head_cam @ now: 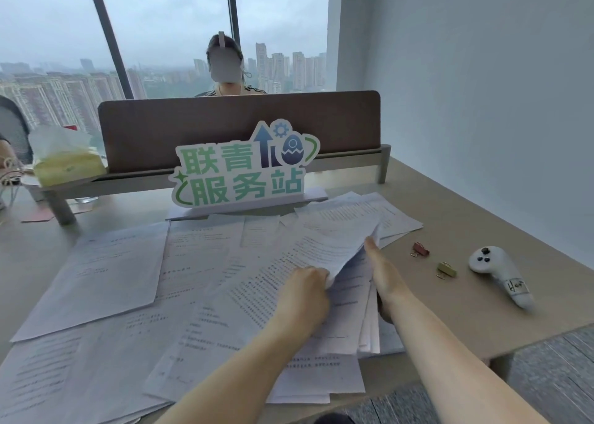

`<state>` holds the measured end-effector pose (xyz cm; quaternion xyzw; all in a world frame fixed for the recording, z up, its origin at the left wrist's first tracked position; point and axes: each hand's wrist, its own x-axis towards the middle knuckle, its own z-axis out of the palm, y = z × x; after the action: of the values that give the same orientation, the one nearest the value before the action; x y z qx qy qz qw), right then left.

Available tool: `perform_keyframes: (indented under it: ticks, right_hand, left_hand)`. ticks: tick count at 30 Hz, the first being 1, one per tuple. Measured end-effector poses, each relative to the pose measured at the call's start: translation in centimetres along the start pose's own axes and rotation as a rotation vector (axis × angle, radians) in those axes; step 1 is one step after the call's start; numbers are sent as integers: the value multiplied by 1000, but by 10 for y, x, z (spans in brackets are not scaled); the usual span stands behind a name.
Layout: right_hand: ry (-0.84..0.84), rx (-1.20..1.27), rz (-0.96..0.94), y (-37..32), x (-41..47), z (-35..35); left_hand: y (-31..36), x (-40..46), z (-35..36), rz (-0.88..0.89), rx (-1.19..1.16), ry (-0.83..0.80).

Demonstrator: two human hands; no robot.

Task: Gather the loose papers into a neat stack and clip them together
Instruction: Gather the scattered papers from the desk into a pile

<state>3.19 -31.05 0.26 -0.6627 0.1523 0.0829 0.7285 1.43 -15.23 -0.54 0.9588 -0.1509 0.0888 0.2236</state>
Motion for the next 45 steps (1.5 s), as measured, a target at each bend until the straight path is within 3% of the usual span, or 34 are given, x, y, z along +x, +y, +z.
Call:
perform_keyframes:
  ticks: [5,7,11,14,17,20,24,34,40,45]
  right_hand:
    - [-36,-107,89,-3,-2,6]
    - [41,-180,80,0,1,5]
    - [135,-297,24,6,7,2]
    - [122,-298,6,9,10,-1]
    - [125,-259,-33,8,11,-3]
    - [95,-167,-70,8,13,-6]
    - [38,-62,-136,6,15,-8]
    - [-69,42,-254,-12,0,-5]
    - [-134,25,-296,-14,-2,0]
    - [-143,39,-314,-19,-7,1]
  left_hand:
    - [8,-2,15,60,55,-29]
    - [11,-6,11,63,-59,-85]
    - [-1,-10,-6,-102,-349,-340]
    - [-31,-3,-18,-202,-199,-120]
    - [-69,0,-34,-467,-135,12]
    - [-102,0,-47,-700,-352,57]
    - [-129,-1,-55,-838,-672,104]
    - [-140,-9,-74,-809,-832,135]
    - [-135,-7,-76,-806,-1156,209]
    - [-133,-2,-86,-740,-1222,153]
